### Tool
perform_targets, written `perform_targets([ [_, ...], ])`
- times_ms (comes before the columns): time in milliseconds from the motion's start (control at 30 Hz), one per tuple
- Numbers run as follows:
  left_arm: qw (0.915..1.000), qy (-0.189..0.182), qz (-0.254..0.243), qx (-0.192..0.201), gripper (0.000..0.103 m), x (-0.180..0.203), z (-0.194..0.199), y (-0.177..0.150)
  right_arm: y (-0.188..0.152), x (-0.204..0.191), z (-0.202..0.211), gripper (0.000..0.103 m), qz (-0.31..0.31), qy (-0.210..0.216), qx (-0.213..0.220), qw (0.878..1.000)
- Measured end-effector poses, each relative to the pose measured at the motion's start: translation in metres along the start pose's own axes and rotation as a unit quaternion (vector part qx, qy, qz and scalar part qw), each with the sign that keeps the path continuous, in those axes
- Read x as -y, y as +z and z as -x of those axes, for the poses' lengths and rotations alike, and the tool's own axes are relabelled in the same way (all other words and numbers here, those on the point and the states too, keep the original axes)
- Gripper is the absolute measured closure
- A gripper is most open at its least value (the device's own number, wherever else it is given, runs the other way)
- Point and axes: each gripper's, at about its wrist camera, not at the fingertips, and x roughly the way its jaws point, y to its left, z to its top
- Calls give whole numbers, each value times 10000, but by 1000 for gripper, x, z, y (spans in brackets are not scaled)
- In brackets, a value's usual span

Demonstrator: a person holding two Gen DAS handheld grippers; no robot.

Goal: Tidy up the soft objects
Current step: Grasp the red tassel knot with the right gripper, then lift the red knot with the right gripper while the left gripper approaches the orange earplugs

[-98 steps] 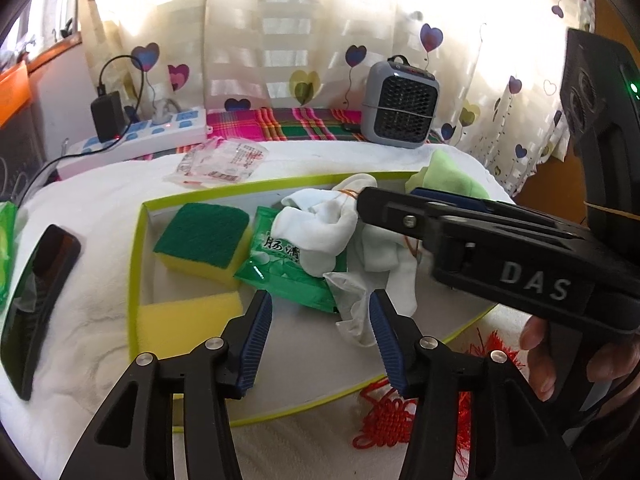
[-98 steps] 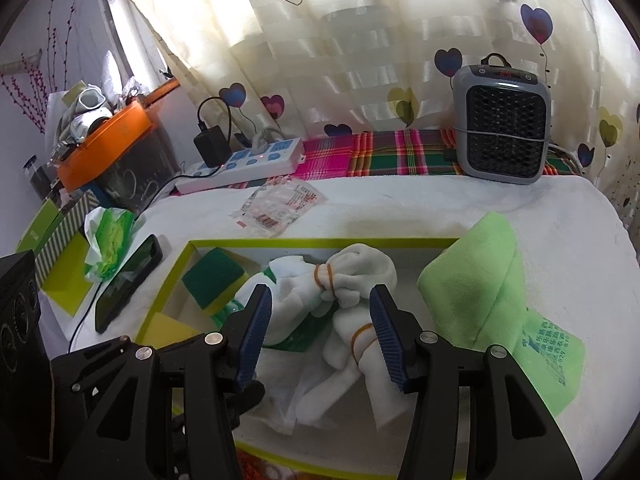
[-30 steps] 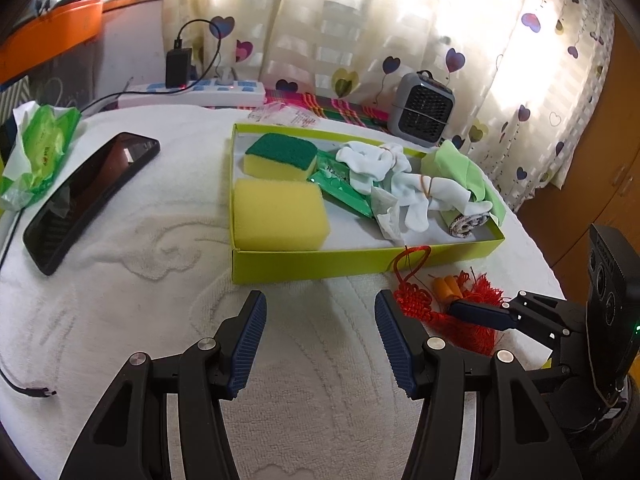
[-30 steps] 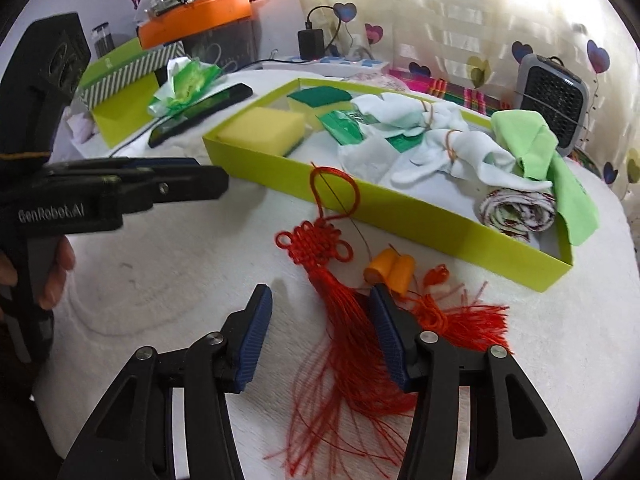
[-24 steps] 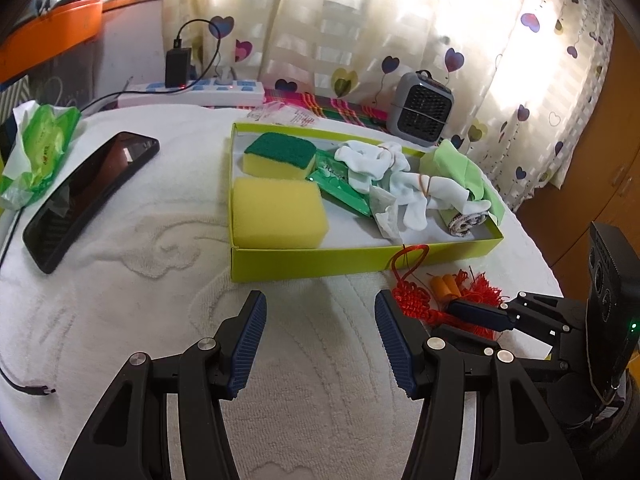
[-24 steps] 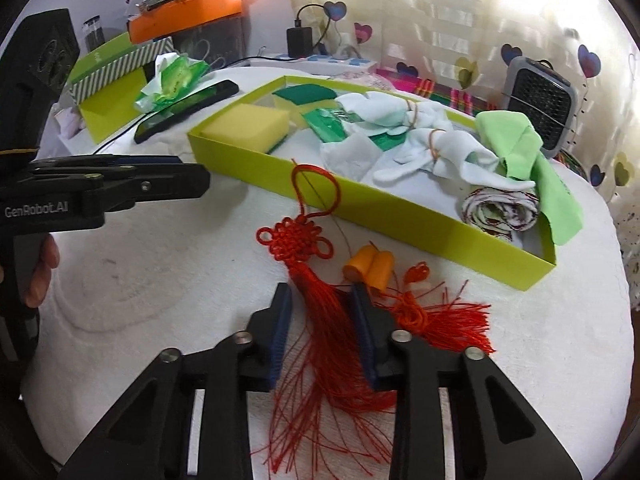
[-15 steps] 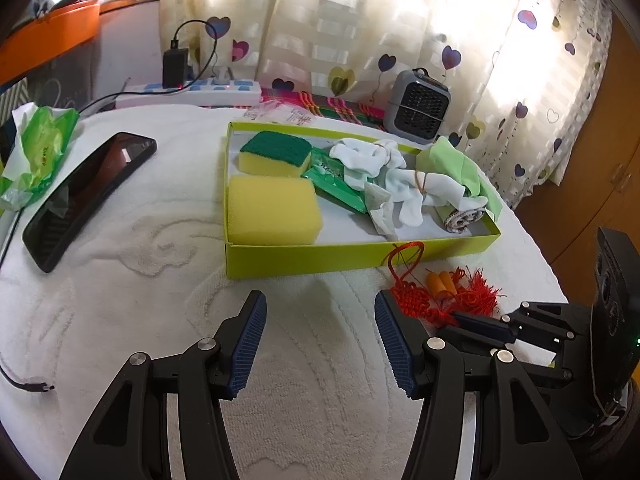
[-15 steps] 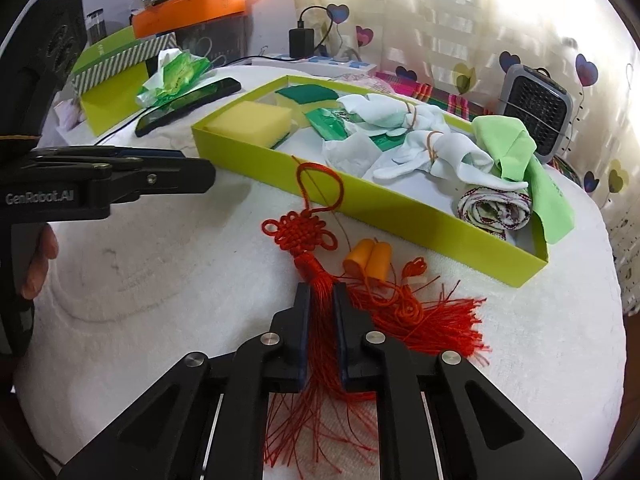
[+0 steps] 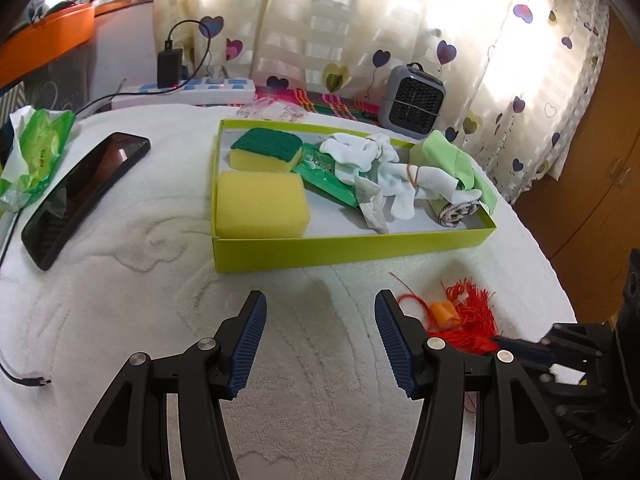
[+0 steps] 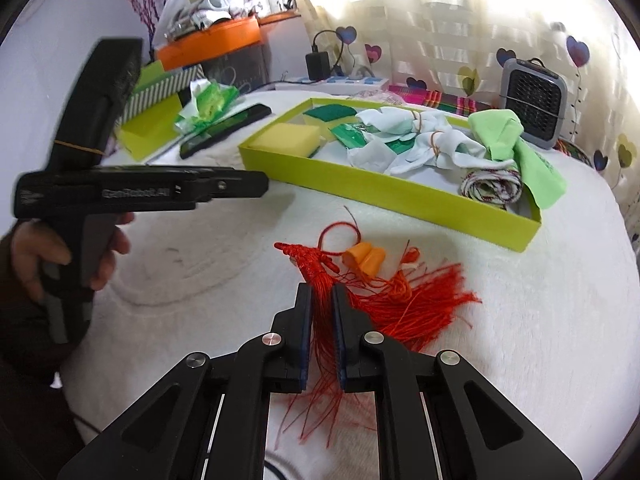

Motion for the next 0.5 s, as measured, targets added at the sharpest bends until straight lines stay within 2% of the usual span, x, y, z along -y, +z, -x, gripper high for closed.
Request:
perform_targets([
  [300,9999,-65,-106,-74,47,12,-3,-3,2,19,52,93,-668,299,921,9931],
  [500,9994,-204,-255,-150,47,25,-5,-5,4,29,70,93,-903,321,1231,9878],
])
